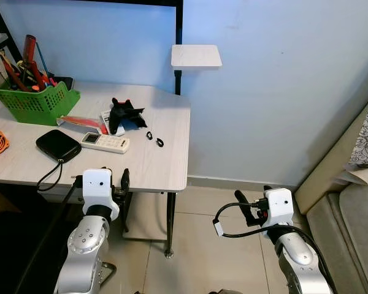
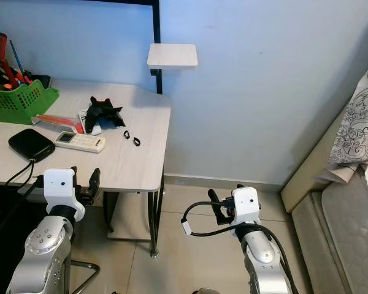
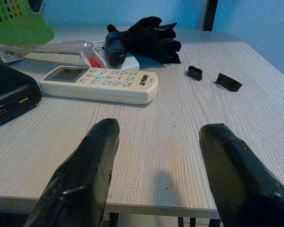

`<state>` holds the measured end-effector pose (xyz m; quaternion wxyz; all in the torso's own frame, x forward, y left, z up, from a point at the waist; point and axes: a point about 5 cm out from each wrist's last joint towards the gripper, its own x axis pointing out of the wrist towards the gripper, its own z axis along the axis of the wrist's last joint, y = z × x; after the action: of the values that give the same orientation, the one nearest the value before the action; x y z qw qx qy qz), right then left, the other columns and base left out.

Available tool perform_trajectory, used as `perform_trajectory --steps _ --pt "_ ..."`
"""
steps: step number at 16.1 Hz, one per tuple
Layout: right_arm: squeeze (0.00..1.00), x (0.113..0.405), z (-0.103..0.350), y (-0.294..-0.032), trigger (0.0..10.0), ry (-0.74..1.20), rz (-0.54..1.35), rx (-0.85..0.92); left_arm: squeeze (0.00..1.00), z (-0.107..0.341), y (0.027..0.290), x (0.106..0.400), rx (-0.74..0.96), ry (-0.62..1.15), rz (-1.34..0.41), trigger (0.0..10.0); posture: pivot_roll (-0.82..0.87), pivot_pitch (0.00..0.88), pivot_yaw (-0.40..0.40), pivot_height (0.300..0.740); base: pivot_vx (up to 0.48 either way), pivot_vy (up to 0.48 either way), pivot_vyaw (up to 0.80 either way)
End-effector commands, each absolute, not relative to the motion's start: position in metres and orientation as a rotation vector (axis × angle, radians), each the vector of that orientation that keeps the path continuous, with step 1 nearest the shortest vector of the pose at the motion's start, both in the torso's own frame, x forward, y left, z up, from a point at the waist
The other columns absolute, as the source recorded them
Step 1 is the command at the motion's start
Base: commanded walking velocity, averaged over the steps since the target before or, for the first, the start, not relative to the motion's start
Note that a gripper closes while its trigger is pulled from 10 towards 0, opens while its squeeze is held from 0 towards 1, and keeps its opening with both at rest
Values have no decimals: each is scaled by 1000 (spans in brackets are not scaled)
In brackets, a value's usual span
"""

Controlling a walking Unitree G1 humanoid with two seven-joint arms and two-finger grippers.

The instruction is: Clean up the room

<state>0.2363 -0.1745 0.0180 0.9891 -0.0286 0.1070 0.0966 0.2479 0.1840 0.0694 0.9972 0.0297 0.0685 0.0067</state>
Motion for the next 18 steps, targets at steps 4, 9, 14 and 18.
perform_trajectory --steps 4,9,14,18 --pt "1000 307 95 -157 10000 -44 13 131 1000 148 145 320 -92 -110 -164 10000 -82 0 61 740 0 0 0" --pt "1000 276 61 -189 10000 115 -62 -61 1000 103 143 300 56 47 -193 10000 -55 0 29 740 0 0 0" --pt "0 291 68 -165 10000 107 -26 -73 0 129 128 310 15 -75 -242 10000 -79 0 49 732 0 -283 -443" --pt "0 288 64 -159 10000 126 29 -90 0 121 111 301 -13 -62 -286 10000 -72 0 41 732 0 -461 -663"
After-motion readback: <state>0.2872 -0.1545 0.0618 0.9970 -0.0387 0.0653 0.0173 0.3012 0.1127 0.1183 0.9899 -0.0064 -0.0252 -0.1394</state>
